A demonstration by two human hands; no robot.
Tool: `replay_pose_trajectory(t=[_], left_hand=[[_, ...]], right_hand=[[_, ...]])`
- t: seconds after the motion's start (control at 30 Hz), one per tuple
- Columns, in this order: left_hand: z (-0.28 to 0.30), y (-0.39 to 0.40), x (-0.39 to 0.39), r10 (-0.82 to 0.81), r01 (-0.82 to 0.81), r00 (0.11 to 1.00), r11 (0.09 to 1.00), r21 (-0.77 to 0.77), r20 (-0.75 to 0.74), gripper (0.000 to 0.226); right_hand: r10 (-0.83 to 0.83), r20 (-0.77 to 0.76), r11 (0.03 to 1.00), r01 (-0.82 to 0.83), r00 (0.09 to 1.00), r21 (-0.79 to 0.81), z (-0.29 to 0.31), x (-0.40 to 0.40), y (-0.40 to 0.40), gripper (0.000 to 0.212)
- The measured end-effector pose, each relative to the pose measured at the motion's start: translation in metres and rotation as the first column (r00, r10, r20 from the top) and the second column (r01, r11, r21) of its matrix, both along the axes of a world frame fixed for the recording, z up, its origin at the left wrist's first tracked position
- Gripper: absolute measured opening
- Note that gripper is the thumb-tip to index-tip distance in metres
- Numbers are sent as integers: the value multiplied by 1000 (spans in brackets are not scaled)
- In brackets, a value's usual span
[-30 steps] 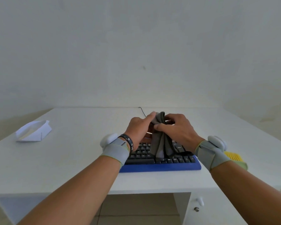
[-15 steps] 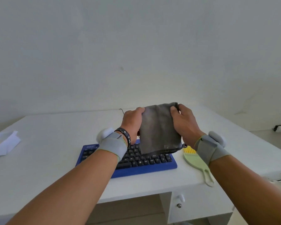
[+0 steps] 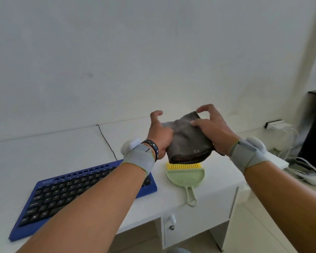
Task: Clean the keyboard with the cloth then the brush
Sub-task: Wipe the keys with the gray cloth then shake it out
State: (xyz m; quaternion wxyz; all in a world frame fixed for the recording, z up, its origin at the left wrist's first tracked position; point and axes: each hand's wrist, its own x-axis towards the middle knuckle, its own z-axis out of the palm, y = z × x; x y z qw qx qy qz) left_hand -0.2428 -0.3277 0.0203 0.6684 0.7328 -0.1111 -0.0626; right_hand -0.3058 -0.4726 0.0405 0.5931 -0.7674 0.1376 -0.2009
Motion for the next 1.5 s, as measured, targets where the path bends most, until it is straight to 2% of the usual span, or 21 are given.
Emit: replay_pose_trajectory(t=[0.07, 0.27, 0.37, 0.47, 0.6, 0.77, 0.9, 1.03, 1.1, 1.23, 1.33, 1.43, 1.5], left_hand=[[-4, -19, 5, 3, -3, 1000, 1000, -23, 17, 44], [-17, -64, 13, -78, 70, 993, 993, -95, -84, 35], [-22, -77, 14, -223, 224, 971, 975, 2, -84, 43], [-27, -87, 19, -317, 326, 944, 937, 127, -86, 39], [-40, -104, 35, -345, 354, 935, 911, 213, -81, 50], [-56, -122, 54, -341, 353, 936, 895, 274, -90, 63], [-71, -131, 69, -339, 353, 935, 881, 315, -101, 70], [-85, -138, 77, -323, 314, 945, 848, 427, -52, 86], [-80, -138, 72, -323, 276, 946, 806, 524, -2, 85], [-76, -138, 73, -380, 150, 915, 630, 762, 134, 74], [-78, -134, 71, -378, 113, 919, 527, 842, 113, 72], [-78, -129, 68, -393, -4, 900, 423, 906, 187, 61], [-78, -128, 69, -434, -16, 879, 389, 921, 199, 61]], right_hand=[[43, -17, 998, -43, 999, -43, -2, -5, -18, 16], [-36, -90, 995, 26, 995, -101, -13, -6, -57, 14], [-85, -139, 981, 58, 987, -184, -22, 0, -70, 16], [-134, -174, 950, 77, 976, -302, -34, 9, -78, 22], [-219, -211, 880, 100, 953, -464, -49, 27, -94, 35], [-219, -260, 799, 20, 941, -600, -57, 44, -107, 40], [-215, -302, 771, -28, 929, -636, -67, 55, -112, 40], [-210, -352, 761, -73, 912, -644, -76, 59, -116, 41], [-215, -370, 735, -100, 904, -671, -80, 61, -118, 41], [-223, -394, 692, -140, 892, -709, -85, 63, -121, 40], [-228, -407, 648, -174, 885, -742, -87, 62, -121, 42], [-251, -408, 616, -181, 878, -767, -90, 62, -120, 44], [-273, -405, 596, -177, 873, -783, -91, 61, -118, 44]])
